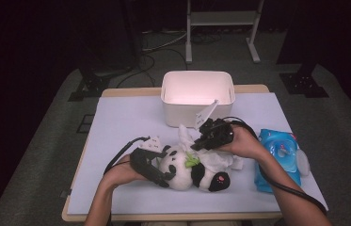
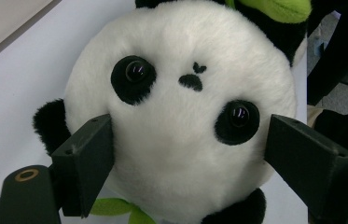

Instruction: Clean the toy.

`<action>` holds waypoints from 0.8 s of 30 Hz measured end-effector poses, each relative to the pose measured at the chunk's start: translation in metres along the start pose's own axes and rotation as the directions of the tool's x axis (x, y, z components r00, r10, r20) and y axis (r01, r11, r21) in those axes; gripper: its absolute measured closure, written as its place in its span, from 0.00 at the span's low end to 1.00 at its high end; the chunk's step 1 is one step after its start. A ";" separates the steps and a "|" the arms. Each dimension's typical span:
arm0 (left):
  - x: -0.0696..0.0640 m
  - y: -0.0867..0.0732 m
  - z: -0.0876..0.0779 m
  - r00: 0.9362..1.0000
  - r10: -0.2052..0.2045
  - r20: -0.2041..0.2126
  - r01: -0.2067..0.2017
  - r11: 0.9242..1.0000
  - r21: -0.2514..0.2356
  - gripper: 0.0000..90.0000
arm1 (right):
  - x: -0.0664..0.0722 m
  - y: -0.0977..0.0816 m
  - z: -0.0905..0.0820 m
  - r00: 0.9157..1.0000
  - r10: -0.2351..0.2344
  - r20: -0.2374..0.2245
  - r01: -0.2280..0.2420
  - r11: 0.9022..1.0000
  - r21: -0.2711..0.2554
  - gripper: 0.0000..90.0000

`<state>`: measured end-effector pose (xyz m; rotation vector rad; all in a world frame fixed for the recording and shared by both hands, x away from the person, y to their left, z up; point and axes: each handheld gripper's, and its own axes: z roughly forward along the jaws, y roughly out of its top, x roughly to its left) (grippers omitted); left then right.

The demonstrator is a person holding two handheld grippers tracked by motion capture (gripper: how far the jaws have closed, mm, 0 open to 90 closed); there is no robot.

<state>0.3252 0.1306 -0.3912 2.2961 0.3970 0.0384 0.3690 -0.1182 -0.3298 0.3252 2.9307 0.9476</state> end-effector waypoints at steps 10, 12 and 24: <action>0.001 0.000 0.000 1.000 -0.004 0.003 0.004 1.000 -0.001 0.18 | 0.009 -0.024 -0.023 1.000 0.006 0.027 -0.005 1.000 -0.027 0.88; 0.001 0.000 0.000 1.000 -0.005 0.003 0.005 1.000 -0.002 0.18 | 0.010 -0.027 -0.025 0.999 0.008 0.033 -0.007 1.000 -0.024 0.87; 0.000 0.000 0.000 1.000 -0.006 0.001 0.006 1.000 -0.002 0.18 | 0.020 -0.049 -0.026 0.998 0.002 0.059 -0.002 1.000 -0.002 0.93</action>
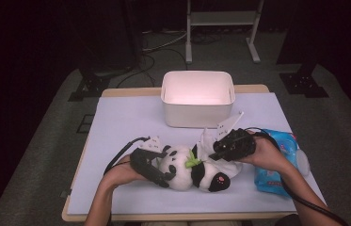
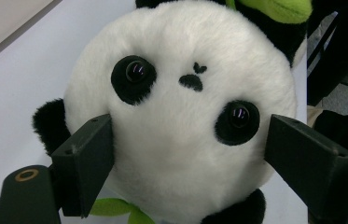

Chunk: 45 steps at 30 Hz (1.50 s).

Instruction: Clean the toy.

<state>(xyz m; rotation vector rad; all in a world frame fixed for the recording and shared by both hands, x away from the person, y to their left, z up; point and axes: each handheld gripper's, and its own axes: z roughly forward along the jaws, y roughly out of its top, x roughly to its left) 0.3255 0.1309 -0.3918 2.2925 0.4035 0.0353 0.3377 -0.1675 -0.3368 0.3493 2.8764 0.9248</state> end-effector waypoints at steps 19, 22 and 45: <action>-0.001 0.000 0.001 1.000 -0.002 -0.003 0.002 1.000 0.002 0.18 | -0.026 -0.003 -0.028 0.996 0.070 0.047 -0.070 0.998 -0.010 0.94; -0.001 0.000 0.001 1.000 -0.001 -0.003 0.001 1.000 0.003 0.18 | -0.031 -0.012 -0.032 0.994 0.099 0.047 -0.098 0.995 -0.016 0.94; -0.002 0.001 0.001 1.000 0.007 -0.007 -0.007 1.000 0.013 0.18 | -0.040 0.011 -0.013 0.994 0.102 -0.044 -0.102 0.995 -0.002 0.94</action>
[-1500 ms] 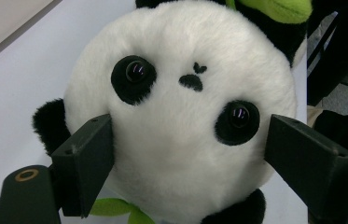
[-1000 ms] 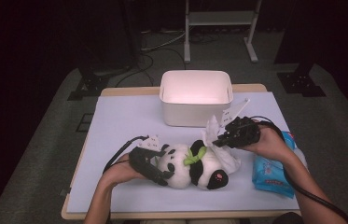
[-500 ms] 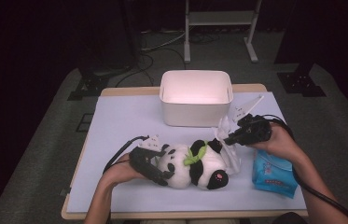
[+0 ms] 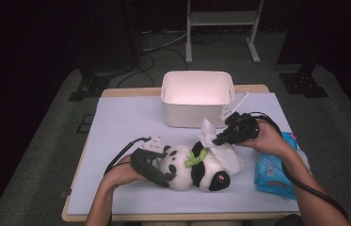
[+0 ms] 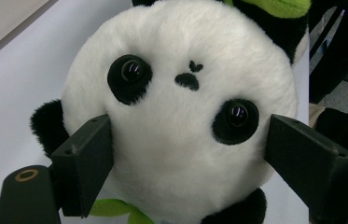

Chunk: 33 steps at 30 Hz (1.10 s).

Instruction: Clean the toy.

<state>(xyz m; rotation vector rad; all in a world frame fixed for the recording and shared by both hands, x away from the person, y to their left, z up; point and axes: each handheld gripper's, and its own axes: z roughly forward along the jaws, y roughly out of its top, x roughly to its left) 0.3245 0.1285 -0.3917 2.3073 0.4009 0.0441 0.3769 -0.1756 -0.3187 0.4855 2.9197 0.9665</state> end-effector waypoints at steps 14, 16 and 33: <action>0.000 -0.001 0.000 1.000 -0.002 0.000 0.002 1.000 -0.003 0.18 | 0.004 0.024 0.030 0.998 -0.052 -0.028 0.053 0.998 0.043 0.94; 0.000 -0.001 0.000 1.000 0.000 0.002 0.000 1.000 -0.005 0.18 | 0.004 0.022 0.029 0.998 -0.052 -0.029 0.053 0.998 0.039 0.94; 0.000 0.000 0.001 1.000 -0.006 0.000 0.006 1.000 -0.005 0.18 | 0.025 -0.008 0.017 0.997 -0.063 -0.042 0.064 0.997 0.039 0.94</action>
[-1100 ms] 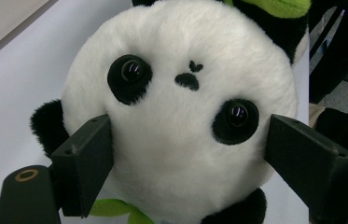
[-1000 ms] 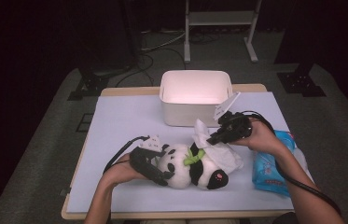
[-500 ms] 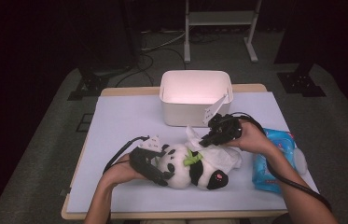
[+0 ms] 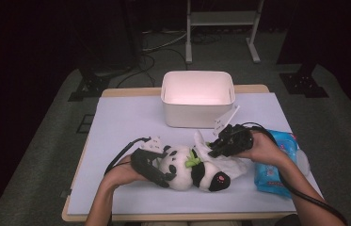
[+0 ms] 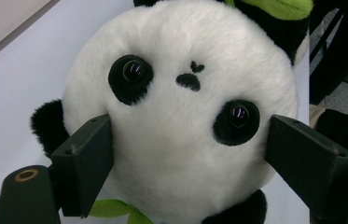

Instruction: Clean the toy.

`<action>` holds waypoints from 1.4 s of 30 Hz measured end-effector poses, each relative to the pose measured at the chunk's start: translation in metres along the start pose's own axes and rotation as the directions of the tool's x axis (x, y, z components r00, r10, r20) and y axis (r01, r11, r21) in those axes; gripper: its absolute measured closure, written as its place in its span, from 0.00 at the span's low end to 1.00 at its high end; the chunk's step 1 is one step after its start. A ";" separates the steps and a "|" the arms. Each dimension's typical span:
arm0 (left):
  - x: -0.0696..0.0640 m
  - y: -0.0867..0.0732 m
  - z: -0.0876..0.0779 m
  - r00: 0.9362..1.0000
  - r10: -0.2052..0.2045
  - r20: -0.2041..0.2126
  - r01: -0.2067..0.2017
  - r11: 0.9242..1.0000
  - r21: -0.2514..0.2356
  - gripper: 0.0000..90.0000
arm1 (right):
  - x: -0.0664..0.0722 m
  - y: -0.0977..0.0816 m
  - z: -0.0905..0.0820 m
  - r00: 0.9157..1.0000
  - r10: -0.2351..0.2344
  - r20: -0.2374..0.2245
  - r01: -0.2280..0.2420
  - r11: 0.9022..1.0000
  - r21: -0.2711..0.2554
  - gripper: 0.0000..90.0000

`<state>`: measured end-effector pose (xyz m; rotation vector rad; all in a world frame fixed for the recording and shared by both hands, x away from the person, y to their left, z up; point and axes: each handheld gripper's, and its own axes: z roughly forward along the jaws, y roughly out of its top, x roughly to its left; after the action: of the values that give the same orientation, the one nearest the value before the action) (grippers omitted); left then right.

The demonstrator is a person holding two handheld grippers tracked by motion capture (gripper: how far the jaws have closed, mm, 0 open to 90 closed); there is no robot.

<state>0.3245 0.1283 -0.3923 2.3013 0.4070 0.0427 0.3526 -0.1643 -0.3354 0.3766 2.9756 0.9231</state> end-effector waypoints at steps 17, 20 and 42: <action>0.001 0.003 0.003 0.999 -0.026 -0.021 0.026 1.000 -0.001 0.18 | 0.024 -0.030 -0.026 0.999 0.008 -0.031 -0.010 0.997 -0.080 0.94; 0.002 0.004 0.003 0.999 -0.033 -0.029 0.033 0.999 -0.002 0.18 | 0.029 -0.033 -0.030 0.999 0.006 -0.037 -0.009 0.996 -0.094 0.94; 0.005 0.005 0.004 0.997 -0.063 -0.037 0.063 0.998 -0.010 0.18 | 0.041 -0.007 -0.013 0.992 -0.075 -0.102 0.071 0.997 -0.043 0.94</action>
<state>0.3310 0.1243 -0.3919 2.2805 0.4974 0.0561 0.3098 -0.1676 -0.3251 0.2239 3.0348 1.0229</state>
